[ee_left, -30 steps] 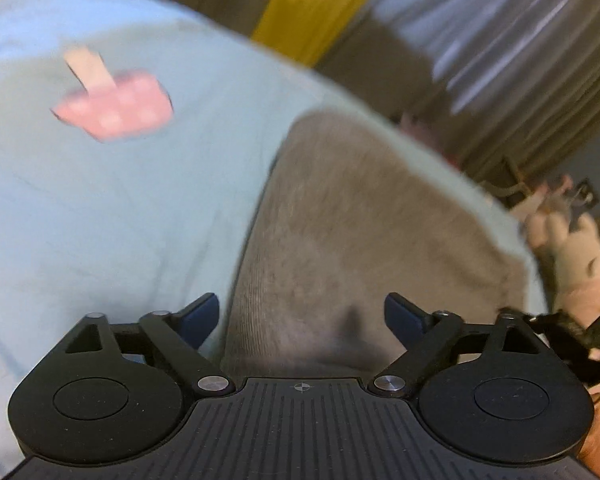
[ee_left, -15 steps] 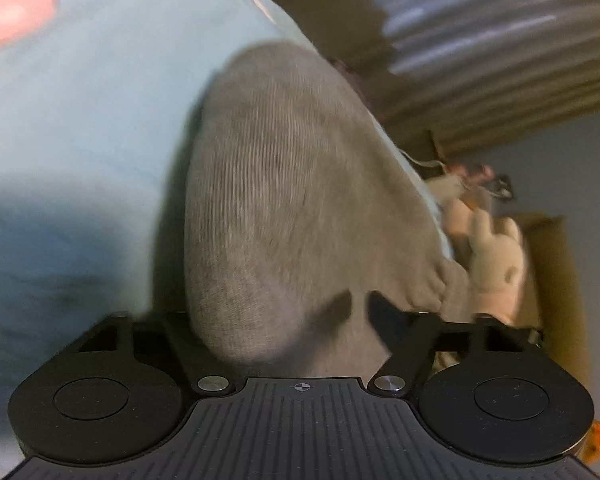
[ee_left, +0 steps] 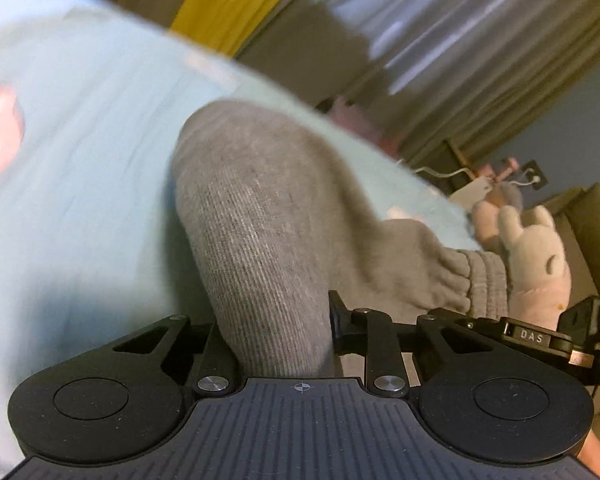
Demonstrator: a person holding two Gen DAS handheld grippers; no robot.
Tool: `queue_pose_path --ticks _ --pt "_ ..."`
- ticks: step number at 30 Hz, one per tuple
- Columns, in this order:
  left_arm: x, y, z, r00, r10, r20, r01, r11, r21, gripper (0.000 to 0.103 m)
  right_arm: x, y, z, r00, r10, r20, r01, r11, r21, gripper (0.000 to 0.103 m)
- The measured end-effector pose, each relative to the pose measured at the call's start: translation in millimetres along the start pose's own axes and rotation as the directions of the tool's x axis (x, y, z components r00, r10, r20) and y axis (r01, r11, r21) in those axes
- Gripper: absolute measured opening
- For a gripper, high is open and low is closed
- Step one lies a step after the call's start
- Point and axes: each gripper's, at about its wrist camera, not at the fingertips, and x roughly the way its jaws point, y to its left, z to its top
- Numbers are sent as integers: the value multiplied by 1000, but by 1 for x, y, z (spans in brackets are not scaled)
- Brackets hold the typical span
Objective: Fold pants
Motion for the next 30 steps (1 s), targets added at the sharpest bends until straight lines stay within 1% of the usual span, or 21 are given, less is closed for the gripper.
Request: queue_pose_path --ticks 3,6,7,8,9,10,11,12,13,15,16,17,18,19,20,22,25,26,28,29,30 --pt "-8 -19 17 999 3 40 -6 997 73 27 -11 5 15 997 48 61 -50 998 34 53" --pt "-10 -22 34 997 32 67 -36 998 60 31 -13 7 33 993 67 94 -71 996 44 54" --pt "-10 -20 39 994 73 83 -77 996 49 45 -11 9 39 993 65 101 -70 996 48 59" --pt "-8 -16 44 982 154 106 -158 987 33 55 -7 8 41 993 56 105 -62 997 51 70" --pt "-8 -13 46 943 307 130 -312 950 19 74 -3 8 42 994 13 107 -18 999 47 79" --pt "-9 -11 45 877 457 144 -464 885 17 79 -2 9 41 987 -110 114 107 994 34 91" --pt "-9 -11 41 796 585 155 -595 803 28 78 -1 13 38 956 -263 127 264 965 6 92" --pt "-10 -10 35 770 618 156 -633 772 63 79 -2 18 30 933 -328 149 337 940 -41 92" --pt "-14 -8 26 797 586 145 -601 792 110 82 -5 21 21 933 -320 166 336 938 -81 93" --pt "-18 -6 4 881 463 103 -473 873 122 86 -9 21 4 948 -274 163 292 952 -97 95" --pt "-19 -4 -7 904 420 77 -426 900 92 86 -8 19 -1 953 -264 147 278 957 -86 95" --pt "-17 -3 -17 920 389 49 -392 918 66 86 -6 14 -8 960 -252 121 261 963 -66 95" --pt "-17 2 -26 929 370 21 -371 927 57 87 -4 10 -14 961 -257 105 263 963 -51 95" --pt "-12 4 -36 927 376 -6 -375 925 63 90 -2 6 -19 954 -282 103 288 957 -45 97" --pt "-9 7 -45 919 394 4 -394 916 72 92 2 4 -21 947 -301 110 309 949 -63 99" --pt "-12 8 -54 920 388 46 -391 918 73 93 9 6 -25 931 -343 123 358 924 -133 99" --pt "-23 -5 -51 885 462 59 -465 884 48 92 5 34 -29 893 -414 176 444 874 -199 99" --pt "-26 -14 -50 884 462 75 -466 883 54 92 -1 40 -31 889 -407 208 447 870 -208 99" --pt "-36 -22 -56 900 424 99 -433 897 93 95 -9 49 -40 900 -361 244 416 878 -237 99" --pt "-38 -23 -60 904 417 98 -426 897 115 95 -10 51 -46 909 -340 240 397 882 -255 99" --pt "-34 -22 -64 901 426 79 -433 890 141 95 -5 51 -51 908 -357 219 407 874 -265 99"
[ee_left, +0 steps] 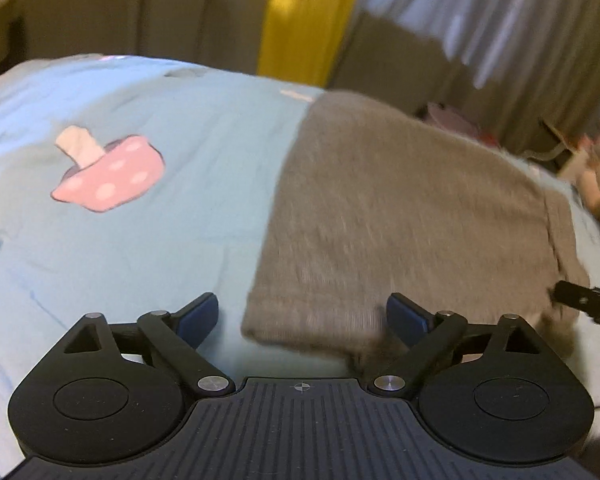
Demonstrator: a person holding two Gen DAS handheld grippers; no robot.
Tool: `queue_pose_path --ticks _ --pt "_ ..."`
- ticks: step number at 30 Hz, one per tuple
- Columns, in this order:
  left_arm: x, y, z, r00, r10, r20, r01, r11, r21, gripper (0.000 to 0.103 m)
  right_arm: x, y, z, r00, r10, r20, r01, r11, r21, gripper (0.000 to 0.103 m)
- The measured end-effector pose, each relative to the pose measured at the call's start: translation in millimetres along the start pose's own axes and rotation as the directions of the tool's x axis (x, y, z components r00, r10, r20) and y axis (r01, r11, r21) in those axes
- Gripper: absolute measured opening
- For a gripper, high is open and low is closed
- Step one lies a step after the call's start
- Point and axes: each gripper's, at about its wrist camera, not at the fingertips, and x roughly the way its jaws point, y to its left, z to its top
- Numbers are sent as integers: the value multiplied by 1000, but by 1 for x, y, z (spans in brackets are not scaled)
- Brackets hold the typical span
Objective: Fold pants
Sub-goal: 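Open both grippers and pull them back from the folded sweatpants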
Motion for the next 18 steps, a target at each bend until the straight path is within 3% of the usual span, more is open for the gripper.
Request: queue_pose_path --ticks 2,3,6,10,15,18 --pt "16 2 -8 993 83 -87 -81 996 27 97 17 -1 -14 992 -74 -104 72 997 -27 99" --pt "23 4 -15 985 128 -115 -127 992 21 95 23 -4 -21 989 -71 -131 71 997 -9 99" --pt "10 -8 -20 982 170 -86 -167 985 38 95 12 -24 -29 993 -31 -114 51 983 175 99" --pt "-20 -25 -41 992 101 -75 -100 995 8 95 -18 -26 -48 995 -14 -100 40 965 260 99" --pt "-47 -55 -70 993 48 -103 -40 996 77 98 -54 13 -69 997 35 -72 -27 993 111 99" --pt "-54 -66 -84 992 51 -113 -39 993 107 100 -60 38 -82 988 72 -136 -73 997 1 99"
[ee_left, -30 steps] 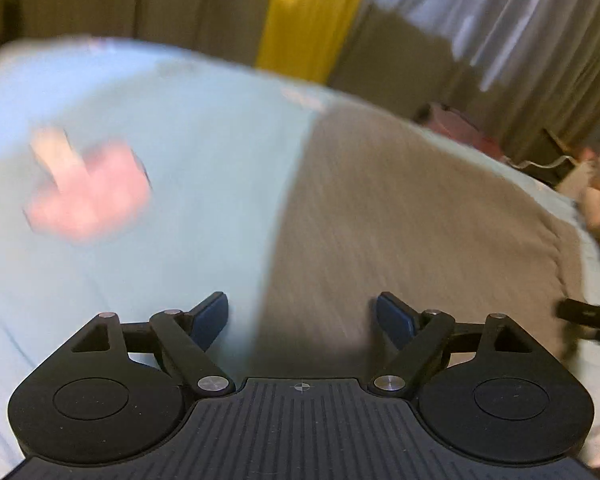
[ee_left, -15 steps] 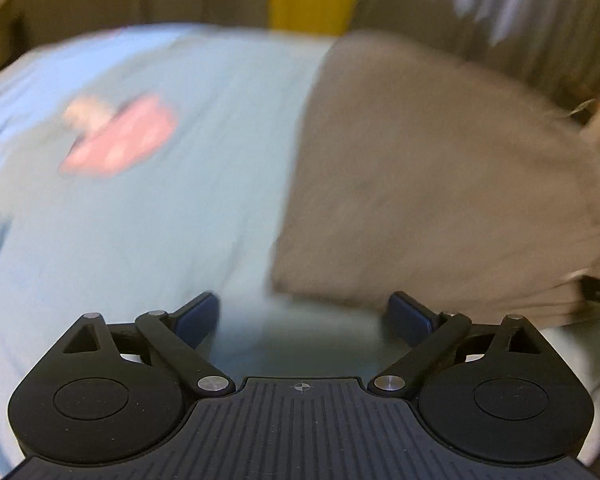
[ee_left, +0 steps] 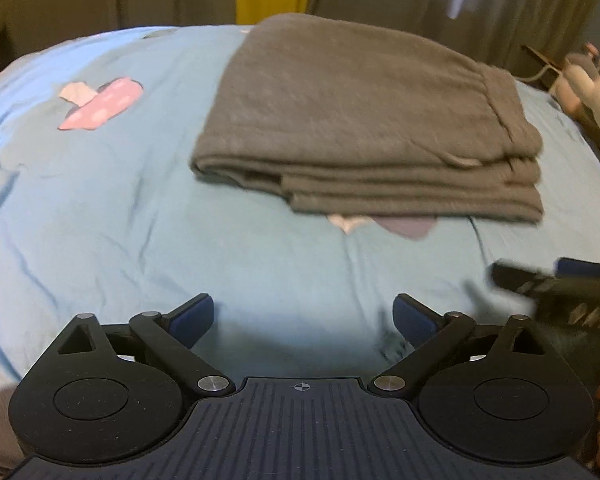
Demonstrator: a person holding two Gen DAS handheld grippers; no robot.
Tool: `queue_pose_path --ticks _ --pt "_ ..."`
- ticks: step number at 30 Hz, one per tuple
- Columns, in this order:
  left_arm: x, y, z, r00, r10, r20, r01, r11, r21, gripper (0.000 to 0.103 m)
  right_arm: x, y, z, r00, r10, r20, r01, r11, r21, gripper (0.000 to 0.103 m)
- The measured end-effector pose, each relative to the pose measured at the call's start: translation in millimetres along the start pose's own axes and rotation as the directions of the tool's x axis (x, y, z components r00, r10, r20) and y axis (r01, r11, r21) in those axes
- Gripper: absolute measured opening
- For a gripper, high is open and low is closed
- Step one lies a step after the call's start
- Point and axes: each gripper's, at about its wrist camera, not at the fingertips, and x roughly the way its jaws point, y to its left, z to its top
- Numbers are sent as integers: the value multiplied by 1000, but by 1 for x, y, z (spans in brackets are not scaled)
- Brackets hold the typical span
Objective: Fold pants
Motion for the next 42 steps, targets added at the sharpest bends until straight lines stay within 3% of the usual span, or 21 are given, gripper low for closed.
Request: queue_pose_path --ticks 2,5,9,14,18,21,26,33,42 --pt "5 1 2 1000 26 -14 -26 999 20 100 3 10 -9 999 -1 -35 0 999 -38 99" --pt "4 5 5 998 68 -13 -68 998 -3 100 6 13 -15 999 -49 -7 49 998 -37 99" --pt "-6 9 10 995 84 62 -82 996 -38 101 4 8 -10 994 -102 34 101 995 23 99" --pt "-10 -3 20 977 146 155 -152 988 29 102 -2 8 -1 984 -147 103 147 989 9 99" --pt "-2 -5 28 983 86 164 -87 996 -4 102 -1 11 8 964 -190 186 200 979 -40 99" --pt "11 -2 27 984 69 162 -68 998 -9 102 5 9 11 972 -157 176 166 985 -39 99" --pt "30 -2 26 979 131 154 -138 990 35 102 16 8 11 978 -138 159 145 989 -35 99" --pt "40 6 24 983 126 134 -127 992 3 102 33 11 14 983 -130 132 132 991 -10 99" --pt "37 4 23 980 114 162 -116 993 4 102 42 18 13 984 -134 119 138 990 -34 99"
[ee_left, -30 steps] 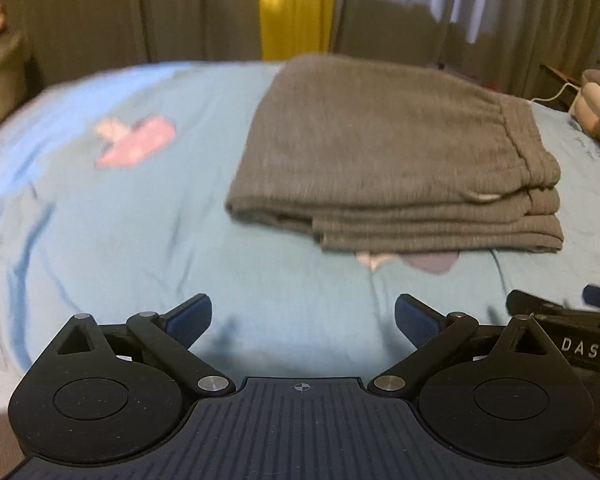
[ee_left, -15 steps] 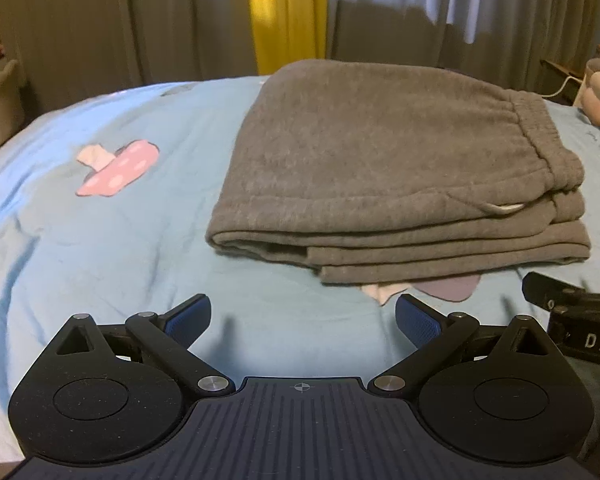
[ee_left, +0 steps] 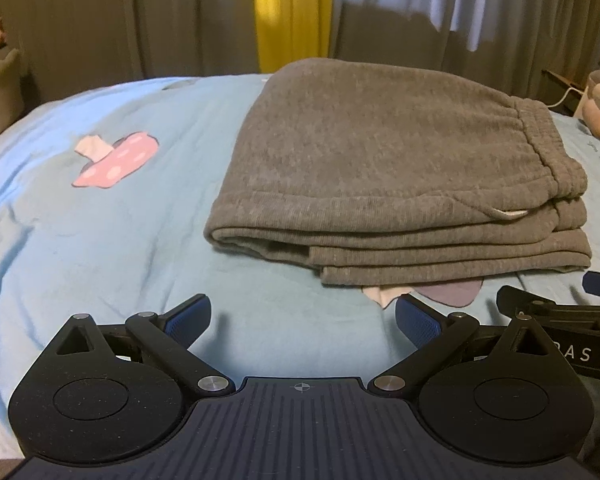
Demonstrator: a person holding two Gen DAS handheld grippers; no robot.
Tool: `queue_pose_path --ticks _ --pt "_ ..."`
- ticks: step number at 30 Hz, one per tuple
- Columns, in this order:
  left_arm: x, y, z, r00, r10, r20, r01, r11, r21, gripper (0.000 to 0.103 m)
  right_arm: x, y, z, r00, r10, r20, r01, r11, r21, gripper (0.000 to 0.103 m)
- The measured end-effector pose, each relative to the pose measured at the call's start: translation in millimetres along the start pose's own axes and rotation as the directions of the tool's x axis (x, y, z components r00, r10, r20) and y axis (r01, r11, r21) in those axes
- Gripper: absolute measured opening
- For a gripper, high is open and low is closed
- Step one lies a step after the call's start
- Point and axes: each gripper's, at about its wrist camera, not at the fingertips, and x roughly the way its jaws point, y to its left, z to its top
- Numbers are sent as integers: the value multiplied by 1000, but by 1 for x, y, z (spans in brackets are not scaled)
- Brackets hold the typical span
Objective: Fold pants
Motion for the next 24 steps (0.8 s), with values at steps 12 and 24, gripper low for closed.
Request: queue_pose_path --ticks 12,24 --pt "-4 -1 0 1000 -16 14 16 1000 6 102 -3 1 -1 1000 -18 18 18 1000 -5 99" --pt "-5 0 0 1000 -24 16 24 1000 -3 102 -4 -1 -1 1000 -23 16 23 1000 4 99"
